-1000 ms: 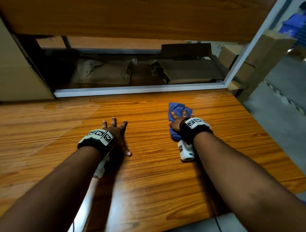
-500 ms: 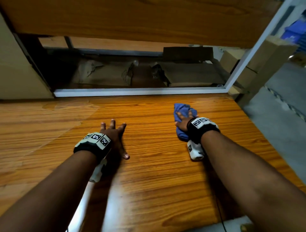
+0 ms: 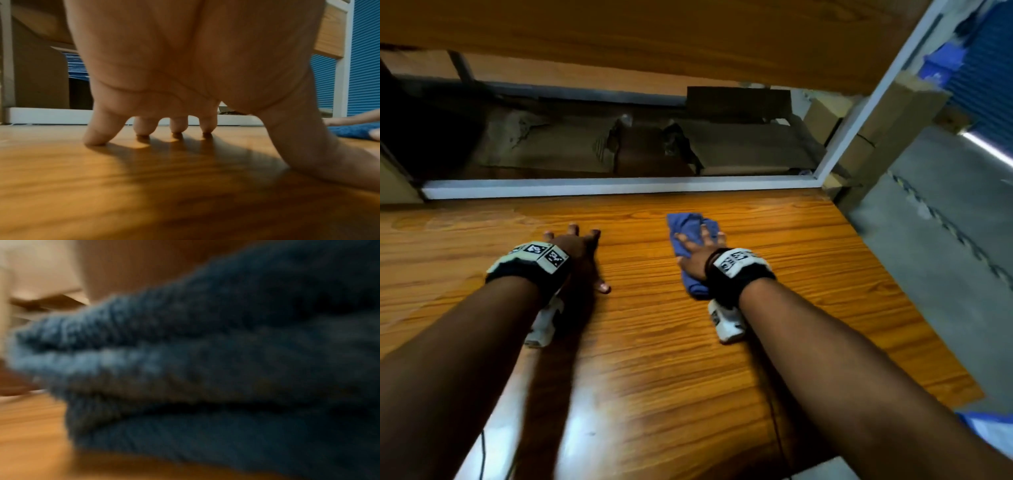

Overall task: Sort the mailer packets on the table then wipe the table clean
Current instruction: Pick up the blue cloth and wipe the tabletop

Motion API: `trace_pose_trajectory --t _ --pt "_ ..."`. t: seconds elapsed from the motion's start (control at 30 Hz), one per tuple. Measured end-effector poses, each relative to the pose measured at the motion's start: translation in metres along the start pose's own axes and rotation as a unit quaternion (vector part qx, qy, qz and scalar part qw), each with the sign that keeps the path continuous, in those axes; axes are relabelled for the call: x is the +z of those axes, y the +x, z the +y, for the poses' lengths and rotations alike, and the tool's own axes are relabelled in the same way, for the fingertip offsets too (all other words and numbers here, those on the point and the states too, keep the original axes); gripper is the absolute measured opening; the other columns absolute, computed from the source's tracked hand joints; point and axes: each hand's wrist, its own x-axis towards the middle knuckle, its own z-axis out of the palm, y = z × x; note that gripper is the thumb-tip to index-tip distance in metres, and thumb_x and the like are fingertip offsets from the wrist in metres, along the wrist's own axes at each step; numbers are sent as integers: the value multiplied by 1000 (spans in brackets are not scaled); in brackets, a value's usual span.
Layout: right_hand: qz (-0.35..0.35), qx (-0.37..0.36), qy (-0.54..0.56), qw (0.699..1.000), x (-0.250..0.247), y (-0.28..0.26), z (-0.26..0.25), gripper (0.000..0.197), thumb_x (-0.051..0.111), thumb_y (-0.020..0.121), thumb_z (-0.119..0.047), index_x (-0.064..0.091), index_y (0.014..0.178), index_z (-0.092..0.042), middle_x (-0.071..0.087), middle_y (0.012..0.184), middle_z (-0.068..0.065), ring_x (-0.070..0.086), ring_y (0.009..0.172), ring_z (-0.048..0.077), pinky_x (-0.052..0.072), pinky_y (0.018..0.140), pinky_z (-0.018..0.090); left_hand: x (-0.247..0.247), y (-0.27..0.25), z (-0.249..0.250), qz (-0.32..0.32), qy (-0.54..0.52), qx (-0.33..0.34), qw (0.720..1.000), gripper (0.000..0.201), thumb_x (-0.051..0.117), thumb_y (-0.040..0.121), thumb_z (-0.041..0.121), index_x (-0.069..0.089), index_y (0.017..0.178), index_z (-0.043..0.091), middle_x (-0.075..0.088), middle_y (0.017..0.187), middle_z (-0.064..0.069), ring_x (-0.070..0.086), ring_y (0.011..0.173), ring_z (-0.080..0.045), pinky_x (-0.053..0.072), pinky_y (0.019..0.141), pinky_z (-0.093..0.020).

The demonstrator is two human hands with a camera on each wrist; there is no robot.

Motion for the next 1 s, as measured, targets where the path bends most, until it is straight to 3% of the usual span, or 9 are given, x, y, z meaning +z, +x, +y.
trace_pose_trajectory --t 0.1,0.17,0.33,0.47,0.63,0.7,0.8,0.9,1.0 --pt "5 96 34 995 -22 -2 47 64 28 92 -65 -4 146 -52 -28 156 4 -16 143 43 -1 116 58 -1 0 -2 -6 -24 -6 1000 126 82 59 57 2 153 36 -14 160 -8 -7 141 -51 12 112 -62" --pt "1 100 36 994 -27 -3 33 64 29 94 -63 -4 147 -51 -27 157 4 -15 143 45 0 116 59 -3 2 -2 -18 -29 -11 999 128 83 58 58 0 152 38 -16 160 -7 -10 141 -51 11 111 -63" --pt "-11 -57 5 998 -9 -1 -75 63 34 95 -58 -1 147 -52 -29 156 -2 -24 141 44 -3 115 59 -3 5 0 -23 -31 -18 999 128 82 57 59 -2 152 38 -16 159 -8 -10 140 -52 12 112 -65" --pt "-23 -95 -14 995 -9 7 -70 62 33 92 -62 -2 144 -57 -27 157 -3 -24 142 38 -4 116 57 -3 3 0 -25 -47 -12 999 126 82 58 58 -1 151 39 -17 159 -6 -11 140 -51 10 112 -66" --pt "12 67 20 997 -37 23 23 63 24 95 -62 -5 148 -48 -26 157 4 -20 143 41 -4 116 58 -1 7 -3 -39 -68 -17 997 132 86 54 55 -4 150 42 -21 158 -2 -18 139 -51 9 108 -71" --pt "10 96 22 995 -42 21 27 63 24 95 -62 -7 148 -47 -27 157 4 -17 143 44 -3 115 57 -1 7 -1 -44 -67 -21 997 132 86 55 55 -5 150 42 -22 158 -3 -18 138 -51 9 109 -70" --pt "4 23 2 1000 -30 28 -21 64 25 92 -64 -6 146 -50 -29 155 2 -21 141 45 -5 114 61 -8 14 1 -26 -68 -25 997 125 84 60 54 -1 151 42 -21 158 -7 -12 141 -49 10 112 -65" --pt "-7 -79 -16 997 -14 23 -71 63 35 94 -58 0 146 -53 -26 157 -2 -21 142 43 -4 115 58 -19 22 5 15 -107 -37 994 125 86 56 52 5 151 42 -21 157 -12 -10 143 -46 14 113 -62" --pt "-9 -89 -33 995 -25 31 -49 62 35 94 -59 0 145 -55 -25 158 -3 -20 143 40 -1 116 58 -27 25 11 1 -103 -47 994 117 84 63 49 8 152 39 -19 158 -14 -11 142 -46 12 114 -61"
